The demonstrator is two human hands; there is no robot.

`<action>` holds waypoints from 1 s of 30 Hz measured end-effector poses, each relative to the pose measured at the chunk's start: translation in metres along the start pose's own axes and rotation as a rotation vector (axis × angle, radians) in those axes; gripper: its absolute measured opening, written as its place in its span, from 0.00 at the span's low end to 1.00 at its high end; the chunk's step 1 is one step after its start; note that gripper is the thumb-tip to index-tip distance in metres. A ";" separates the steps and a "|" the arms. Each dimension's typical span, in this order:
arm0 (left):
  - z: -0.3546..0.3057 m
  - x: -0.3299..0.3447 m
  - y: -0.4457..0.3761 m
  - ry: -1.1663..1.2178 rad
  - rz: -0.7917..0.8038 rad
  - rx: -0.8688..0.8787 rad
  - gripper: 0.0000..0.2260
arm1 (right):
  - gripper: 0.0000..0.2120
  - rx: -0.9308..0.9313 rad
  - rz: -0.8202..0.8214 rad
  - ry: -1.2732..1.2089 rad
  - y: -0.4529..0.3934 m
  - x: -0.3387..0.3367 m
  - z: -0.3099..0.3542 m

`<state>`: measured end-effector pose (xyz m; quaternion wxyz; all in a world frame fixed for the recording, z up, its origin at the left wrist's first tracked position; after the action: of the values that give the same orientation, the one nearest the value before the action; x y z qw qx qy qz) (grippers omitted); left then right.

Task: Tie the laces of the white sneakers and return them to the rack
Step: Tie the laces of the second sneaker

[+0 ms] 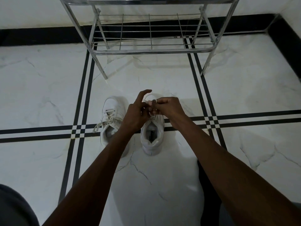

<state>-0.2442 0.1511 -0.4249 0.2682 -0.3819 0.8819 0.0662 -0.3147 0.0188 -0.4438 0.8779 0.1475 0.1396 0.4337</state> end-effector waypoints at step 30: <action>0.023 -0.002 -0.008 0.074 -0.005 -0.192 0.11 | 0.04 -0.330 -0.166 0.348 0.003 -0.010 0.010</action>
<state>-0.2272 0.1543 -0.4428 0.1978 -0.4102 0.8799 0.1355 -0.3187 0.0115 -0.4322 0.8854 -0.0867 0.2277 0.3959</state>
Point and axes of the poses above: each hand's wrist, its own y-axis away from the middle knuckle, its own x-axis out of the palm, z = x × y, the point moved 4 cm from there along -y, towards the middle knuckle, and after that the axes turned 5 degrees about -z, right-handed, at the moved point
